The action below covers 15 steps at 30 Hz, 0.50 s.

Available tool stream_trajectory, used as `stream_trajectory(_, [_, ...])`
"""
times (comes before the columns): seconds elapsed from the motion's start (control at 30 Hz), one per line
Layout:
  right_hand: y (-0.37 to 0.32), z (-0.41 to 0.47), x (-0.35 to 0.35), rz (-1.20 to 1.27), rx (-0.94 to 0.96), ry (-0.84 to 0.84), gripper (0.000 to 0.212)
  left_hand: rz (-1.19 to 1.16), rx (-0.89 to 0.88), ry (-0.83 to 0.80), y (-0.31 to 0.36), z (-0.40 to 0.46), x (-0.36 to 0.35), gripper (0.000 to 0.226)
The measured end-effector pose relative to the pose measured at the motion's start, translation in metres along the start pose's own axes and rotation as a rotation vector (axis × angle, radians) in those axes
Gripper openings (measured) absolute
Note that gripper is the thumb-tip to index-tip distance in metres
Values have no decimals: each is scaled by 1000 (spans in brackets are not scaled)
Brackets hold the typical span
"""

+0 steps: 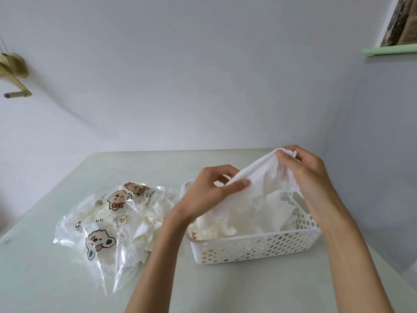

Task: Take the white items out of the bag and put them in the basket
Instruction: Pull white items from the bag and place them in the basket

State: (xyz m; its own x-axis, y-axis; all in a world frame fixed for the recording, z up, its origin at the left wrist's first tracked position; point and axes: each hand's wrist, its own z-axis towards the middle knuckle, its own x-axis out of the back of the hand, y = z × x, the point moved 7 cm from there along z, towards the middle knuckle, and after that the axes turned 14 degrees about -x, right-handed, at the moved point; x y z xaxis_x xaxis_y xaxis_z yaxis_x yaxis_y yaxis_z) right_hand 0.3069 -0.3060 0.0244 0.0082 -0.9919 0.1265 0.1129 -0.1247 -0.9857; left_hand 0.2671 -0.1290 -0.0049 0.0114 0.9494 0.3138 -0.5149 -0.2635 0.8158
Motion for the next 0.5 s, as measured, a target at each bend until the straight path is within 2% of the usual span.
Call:
stream_trajectory(0.07, [1, 1, 4, -135, 81, 78, 24, 35, -36, 46, -3, 3, 4, 10])
stream_trajectory(0.17, [-1, -3, 9, -343, 242, 300, 32, 56, -43, 51, -2, 4, 4, 14])
stream_trajectory(0.3, [-3, -7, 15, -299, 327, 396, 50, 35, -19, 49, -1, 4, 9, 42])
stream_trajectory(0.4, [-2, -7, 24, -257, 337, 427, 43, 9, -33, 83, 2, 3, 16, 38])
stream_trajectory(0.5, [-1, -4, 27, -170, 278, 384, 38, 0, -51, 177, 5, 2, 28, 31])
